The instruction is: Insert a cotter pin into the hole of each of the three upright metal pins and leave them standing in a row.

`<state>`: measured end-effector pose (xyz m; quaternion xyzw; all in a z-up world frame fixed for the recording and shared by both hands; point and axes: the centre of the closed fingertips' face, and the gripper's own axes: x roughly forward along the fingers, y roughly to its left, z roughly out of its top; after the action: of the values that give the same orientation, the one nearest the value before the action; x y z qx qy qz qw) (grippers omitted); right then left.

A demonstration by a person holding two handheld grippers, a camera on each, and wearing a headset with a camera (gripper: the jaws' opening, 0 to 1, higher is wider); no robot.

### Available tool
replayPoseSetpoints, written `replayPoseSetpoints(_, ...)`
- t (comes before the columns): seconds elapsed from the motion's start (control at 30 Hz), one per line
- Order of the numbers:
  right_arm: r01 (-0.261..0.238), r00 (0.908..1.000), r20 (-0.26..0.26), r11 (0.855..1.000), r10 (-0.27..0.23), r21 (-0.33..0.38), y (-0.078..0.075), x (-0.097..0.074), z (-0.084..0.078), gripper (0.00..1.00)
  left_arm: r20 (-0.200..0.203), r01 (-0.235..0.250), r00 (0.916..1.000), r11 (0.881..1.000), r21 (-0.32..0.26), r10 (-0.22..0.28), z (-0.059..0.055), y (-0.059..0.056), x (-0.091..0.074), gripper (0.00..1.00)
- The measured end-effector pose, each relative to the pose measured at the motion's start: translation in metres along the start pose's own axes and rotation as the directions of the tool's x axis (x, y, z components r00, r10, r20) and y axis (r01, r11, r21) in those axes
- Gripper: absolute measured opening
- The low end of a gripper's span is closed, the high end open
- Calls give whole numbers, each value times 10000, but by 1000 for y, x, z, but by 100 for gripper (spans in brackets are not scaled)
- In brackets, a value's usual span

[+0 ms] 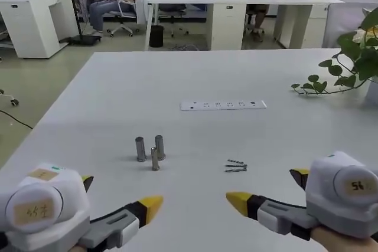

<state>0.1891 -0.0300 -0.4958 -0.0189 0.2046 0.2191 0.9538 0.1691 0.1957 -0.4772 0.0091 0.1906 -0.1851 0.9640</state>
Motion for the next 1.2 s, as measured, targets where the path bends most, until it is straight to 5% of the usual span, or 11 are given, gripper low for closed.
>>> replayPoseSetpoints(0.53,-117,9999,-47,9999,117,28,-4,3,2,77,37,365,9993,9978,559,-367,2,2,19,67)
replayPoseSetpoints(1.2,-619,9969,-505,9980,611,-157,-6,30,-7,67,-376,1036,9942,9913,816,-1008,-8,22,88,51)
